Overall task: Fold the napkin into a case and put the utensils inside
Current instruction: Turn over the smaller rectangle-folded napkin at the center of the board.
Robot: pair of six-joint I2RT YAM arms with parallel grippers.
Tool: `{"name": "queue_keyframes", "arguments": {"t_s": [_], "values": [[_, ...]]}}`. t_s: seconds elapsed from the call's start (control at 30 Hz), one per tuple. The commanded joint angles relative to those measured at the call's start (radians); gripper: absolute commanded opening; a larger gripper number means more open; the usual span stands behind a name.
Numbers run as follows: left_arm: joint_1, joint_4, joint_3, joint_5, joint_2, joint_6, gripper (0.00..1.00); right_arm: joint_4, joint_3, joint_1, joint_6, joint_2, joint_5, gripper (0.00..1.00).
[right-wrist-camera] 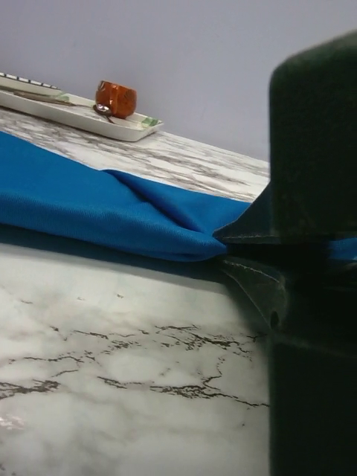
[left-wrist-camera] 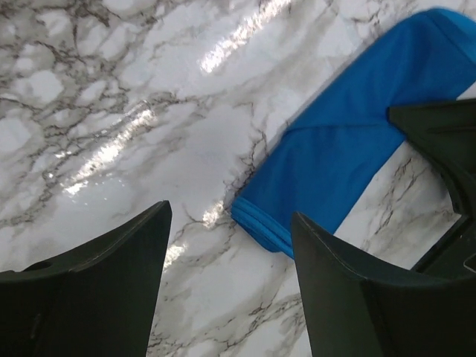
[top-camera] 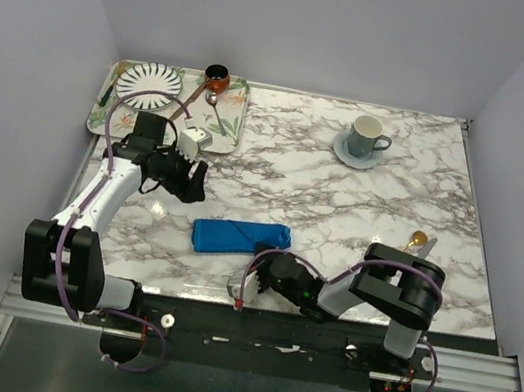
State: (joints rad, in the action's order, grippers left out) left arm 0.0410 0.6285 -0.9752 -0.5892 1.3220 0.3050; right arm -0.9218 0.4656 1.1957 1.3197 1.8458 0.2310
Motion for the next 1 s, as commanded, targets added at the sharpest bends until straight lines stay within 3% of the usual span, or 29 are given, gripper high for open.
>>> {"name": "queue_keyframes", "arguments": {"t_s": [0.0,0.07,0.17,0.37,0.4,0.53,0.7,0.73,0.9,0.97], "values": [[0.008,0.117,0.044,-0.017,0.008,0.17,0.76,-0.081,-0.027,0.01,0.009,0.038,0.07,0.42],[0.01,0.138,0.043,-0.014,0.014,0.203,0.77,-0.074,-0.03,0.015,0.004,0.021,0.077,0.61],[0.01,0.171,0.027,-0.018,0.023,0.25,0.77,0.018,-0.022,0.019,-0.034,-0.06,0.064,0.76],[0.04,0.221,0.047,-0.04,-0.006,0.333,0.77,0.507,0.085,0.025,-0.244,-0.296,-0.074,1.0],[0.055,0.229,0.056,-0.038,-0.015,0.351,0.76,0.646,0.102,0.024,-0.316,-0.331,-0.103,1.0],[0.077,0.276,0.113,-0.057,-0.091,0.472,0.63,0.914,0.189,-0.001,-0.535,-0.465,-0.225,1.0],[0.123,0.304,0.239,-0.057,-0.216,0.679,0.43,1.228,0.286,-0.224,-0.706,-0.606,-0.505,1.0],[0.141,0.304,0.256,-0.049,-0.248,0.698,0.42,1.257,0.324,-0.304,-0.717,-0.608,-0.536,1.0],[0.338,0.271,0.32,0.008,-0.236,0.704,0.29,1.362,0.468,-0.476,-0.848,-0.481,-0.666,0.97],[0.373,0.249,0.316,0.029,-0.178,0.674,0.27,1.388,0.575,-0.541,-0.892,-0.363,-0.729,0.9]]}}
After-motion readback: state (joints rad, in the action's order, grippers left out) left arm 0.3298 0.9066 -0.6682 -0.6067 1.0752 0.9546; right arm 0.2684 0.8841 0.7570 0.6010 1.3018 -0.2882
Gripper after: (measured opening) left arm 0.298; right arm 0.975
